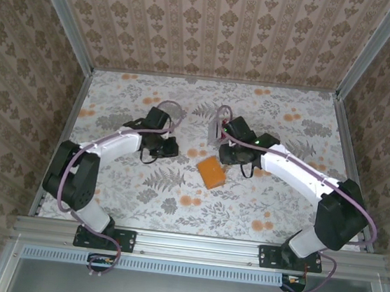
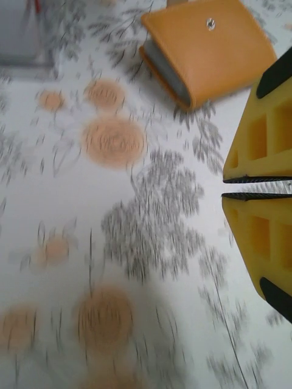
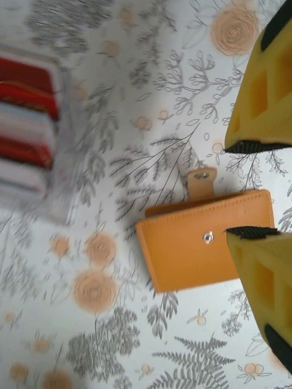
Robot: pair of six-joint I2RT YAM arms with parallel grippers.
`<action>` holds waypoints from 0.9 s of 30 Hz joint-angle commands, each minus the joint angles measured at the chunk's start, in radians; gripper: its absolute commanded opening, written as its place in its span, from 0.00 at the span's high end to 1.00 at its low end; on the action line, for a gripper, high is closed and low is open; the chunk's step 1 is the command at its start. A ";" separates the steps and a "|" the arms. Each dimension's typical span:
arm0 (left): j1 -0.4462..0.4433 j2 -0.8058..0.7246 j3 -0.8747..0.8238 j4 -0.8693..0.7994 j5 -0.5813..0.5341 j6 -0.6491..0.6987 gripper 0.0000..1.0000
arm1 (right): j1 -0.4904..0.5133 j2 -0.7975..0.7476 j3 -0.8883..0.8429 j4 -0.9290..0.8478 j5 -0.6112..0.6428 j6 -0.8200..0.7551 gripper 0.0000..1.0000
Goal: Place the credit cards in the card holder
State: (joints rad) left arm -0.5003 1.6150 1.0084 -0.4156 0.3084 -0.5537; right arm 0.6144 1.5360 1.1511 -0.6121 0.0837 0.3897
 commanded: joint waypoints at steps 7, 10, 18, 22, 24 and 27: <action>-0.143 0.158 0.178 -0.032 0.040 -0.020 0.85 | -0.124 0.096 -0.030 -0.025 -0.293 -0.077 0.69; -0.170 0.198 0.212 -0.044 0.043 -0.014 0.85 | -0.136 0.123 -0.019 -0.016 -0.304 -0.083 0.70; -0.200 0.240 0.251 -0.066 0.046 -0.010 0.85 | -0.139 0.202 0.022 -0.016 -0.311 -0.093 0.74; -0.208 0.248 0.252 -0.067 0.046 -0.012 0.85 | -0.143 0.206 0.031 -0.011 -0.315 -0.092 0.74; -0.209 0.256 0.250 -0.067 0.047 -0.015 0.85 | -0.148 0.202 0.035 -0.011 -0.314 -0.093 0.74; -0.216 0.261 0.251 -0.065 0.049 -0.015 0.85 | -0.154 0.200 0.038 -0.008 -0.315 -0.095 0.74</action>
State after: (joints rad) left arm -0.7067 1.8580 1.2346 -0.4538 0.3447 -0.5613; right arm 0.4706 1.7340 1.1625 -0.6155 -0.2153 0.3122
